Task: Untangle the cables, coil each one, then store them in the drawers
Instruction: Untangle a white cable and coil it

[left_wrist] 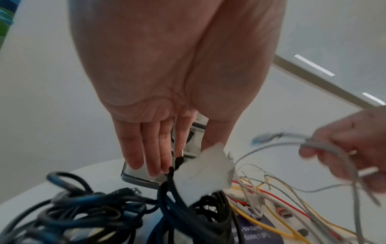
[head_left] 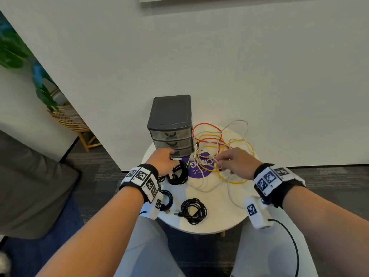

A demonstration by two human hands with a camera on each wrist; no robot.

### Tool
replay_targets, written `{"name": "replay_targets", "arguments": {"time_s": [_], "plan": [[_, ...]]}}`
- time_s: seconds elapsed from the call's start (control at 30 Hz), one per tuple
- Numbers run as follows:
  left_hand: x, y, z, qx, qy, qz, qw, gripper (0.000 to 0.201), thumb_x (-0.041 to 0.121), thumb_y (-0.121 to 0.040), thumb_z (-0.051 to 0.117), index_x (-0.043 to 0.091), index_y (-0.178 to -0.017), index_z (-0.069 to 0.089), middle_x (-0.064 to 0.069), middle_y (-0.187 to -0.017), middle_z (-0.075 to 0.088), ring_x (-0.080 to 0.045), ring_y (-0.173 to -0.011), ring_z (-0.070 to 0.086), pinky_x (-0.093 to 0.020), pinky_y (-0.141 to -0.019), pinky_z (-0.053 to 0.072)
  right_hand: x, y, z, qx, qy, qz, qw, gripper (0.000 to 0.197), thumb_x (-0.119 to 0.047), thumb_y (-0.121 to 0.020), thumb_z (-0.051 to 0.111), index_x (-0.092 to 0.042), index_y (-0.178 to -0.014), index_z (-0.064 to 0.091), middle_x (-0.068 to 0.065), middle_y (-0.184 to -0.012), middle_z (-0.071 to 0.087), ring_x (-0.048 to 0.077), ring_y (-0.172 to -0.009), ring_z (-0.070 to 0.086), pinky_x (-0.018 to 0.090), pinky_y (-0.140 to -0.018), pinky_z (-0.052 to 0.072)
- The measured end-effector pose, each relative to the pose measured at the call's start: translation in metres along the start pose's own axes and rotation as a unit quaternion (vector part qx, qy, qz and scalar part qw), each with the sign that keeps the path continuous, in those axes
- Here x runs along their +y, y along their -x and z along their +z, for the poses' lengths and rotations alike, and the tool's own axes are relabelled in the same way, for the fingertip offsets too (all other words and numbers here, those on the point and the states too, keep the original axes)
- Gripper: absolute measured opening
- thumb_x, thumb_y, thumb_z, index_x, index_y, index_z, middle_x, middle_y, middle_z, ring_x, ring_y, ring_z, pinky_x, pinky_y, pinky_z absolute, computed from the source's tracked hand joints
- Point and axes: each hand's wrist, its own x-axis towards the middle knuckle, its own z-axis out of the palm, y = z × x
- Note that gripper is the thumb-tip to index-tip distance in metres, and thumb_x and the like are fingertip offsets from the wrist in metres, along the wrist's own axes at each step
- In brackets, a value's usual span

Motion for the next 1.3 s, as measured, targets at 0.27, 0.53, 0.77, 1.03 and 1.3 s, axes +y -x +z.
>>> {"name": "replay_targets", "arguments": {"time_s": [0.27,0.53,0.77,1.03,1.3], "plan": [[0.003,0.006,-0.007,0.043,0.042,0.040,0.997,0.038,0.026,-0.101,0.058,0.018,-0.138,0.057,-0.002,-0.134,0.063,-0.017,-0.120,0.059,-0.024,-0.094,0.040,0.024,-0.016,-0.026,0.269,0.004,0.048,0.962,0.017,-0.020,-0.095,0.060,-0.018,-0.096,0.077,0.003,-0.101,0.074,0.024,-0.095,0.067,0.041,-0.089,0.056],[0.025,0.011,-0.018,0.072,0.058,0.123,0.988,0.029,0.022,-0.102,0.057,0.022,-0.131,0.062,0.006,-0.125,0.064,-0.005,-0.108,0.058,-0.011,-0.083,0.038,0.058,-0.047,-0.046,0.102,0.247,0.223,0.937,0.030,-0.028,-0.095,0.058,-0.024,-0.122,0.070,0.006,-0.128,0.064,0.031,-0.112,0.063,0.038,-0.093,0.053],[0.038,0.008,-0.015,0.054,0.064,0.140,0.987,0.027,0.020,-0.103,0.056,0.021,-0.130,0.063,0.009,-0.119,0.064,-0.003,-0.104,0.058,-0.005,-0.075,0.036,0.077,-0.046,-0.033,0.117,0.305,0.325,0.887,0.029,-0.023,-0.097,0.047,-0.020,-0.123,0.062,0.011,-0.132,0.051,0.033,-0.124,0.044,0.040,-0.106,0.033],[0.042,0.000,-0.011,0.055,0.069,0.088,0.992,0.026,0.023,-0.103,0.056,0.022,-0.128,0.064,0.004,-0.124,0.066,-0.010,-0.109,0.059,-0.023,-0.092,0.041,0.089,-0.028,-0.045,0.110,0.174,0.321,0.925,0.020,-0.018,-0.089,0.063,-0.002,-0.101,0.068,0.014,-0.106,0.069,0.033,-0.097,0.066,0.035,-0.083,0.053],[0.059,0.003,-0.022,0.024,0.064,0.110,0.992,0.039,0.023,-0.103,0.056,0.021,-0.142,0.051,0.000,-0.130,0.062,-0.012,-0.114,0.057,-0.024,-0.093,0.040,0.031,-0.018,-0.069,0.328,0.005,0.179,0.927,0.022,-0.010,-0.087,0.054,-0.005,-0.087,0.076,0.014,-0.097,0.074,0.033,-0.096,0.066,0.038,-0.086,0.055]]}}
